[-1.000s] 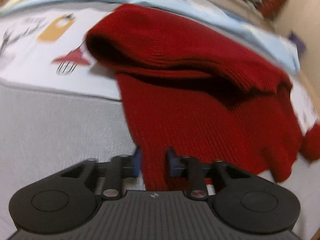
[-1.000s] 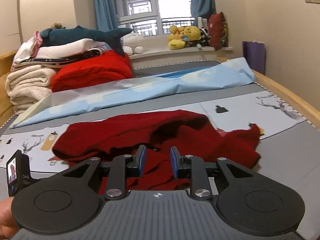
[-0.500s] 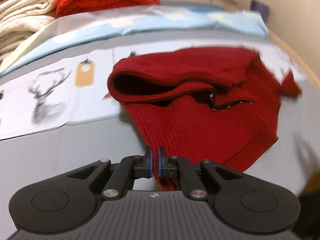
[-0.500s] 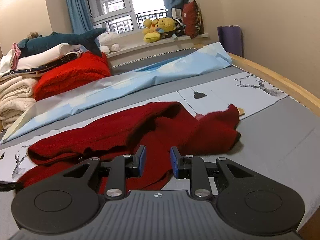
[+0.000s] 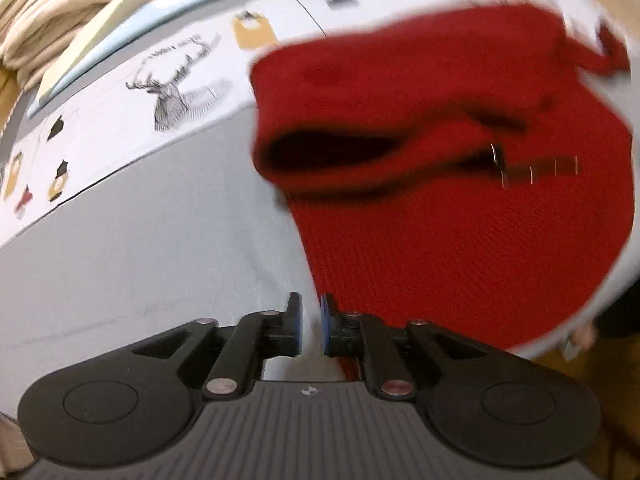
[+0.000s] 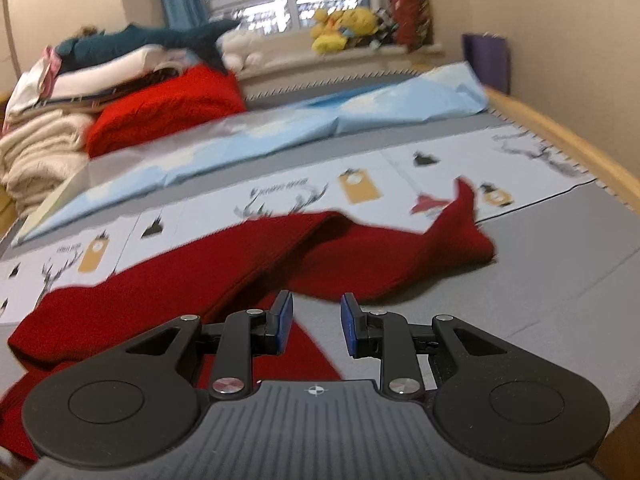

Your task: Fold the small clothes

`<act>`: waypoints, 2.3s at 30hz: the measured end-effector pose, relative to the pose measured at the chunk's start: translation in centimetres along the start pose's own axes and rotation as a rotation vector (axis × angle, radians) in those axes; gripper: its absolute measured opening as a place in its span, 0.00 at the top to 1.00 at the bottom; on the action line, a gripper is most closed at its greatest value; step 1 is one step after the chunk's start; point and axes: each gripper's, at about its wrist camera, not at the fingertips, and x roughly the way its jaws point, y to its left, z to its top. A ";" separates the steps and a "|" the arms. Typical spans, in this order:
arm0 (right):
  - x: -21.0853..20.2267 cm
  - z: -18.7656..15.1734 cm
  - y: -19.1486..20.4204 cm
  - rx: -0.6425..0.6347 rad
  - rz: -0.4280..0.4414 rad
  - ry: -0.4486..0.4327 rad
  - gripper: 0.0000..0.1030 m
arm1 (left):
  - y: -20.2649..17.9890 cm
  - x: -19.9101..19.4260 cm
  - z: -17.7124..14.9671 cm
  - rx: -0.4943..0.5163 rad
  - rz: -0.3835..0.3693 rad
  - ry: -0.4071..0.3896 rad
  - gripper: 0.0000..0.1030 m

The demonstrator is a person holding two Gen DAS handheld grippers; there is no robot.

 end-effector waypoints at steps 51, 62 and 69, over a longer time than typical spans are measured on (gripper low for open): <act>25.1 4.7 4.0 0.497 -0.078 0.408 0.53 | 1.9 10.9 17.4 -0.175 -0.292 0.052 0.92; 24.9 5.8 1.7 0.469 -0.118 0.398 0.48 | 12.3 4.2 16.5 -0.405 0.428 -0.219 0.68; 23.8 5.6 -5.6 0.624 -0.270 0.330 0.52 | 5.5 7.7 18.5 -0.231 0.246 -0.173 0.57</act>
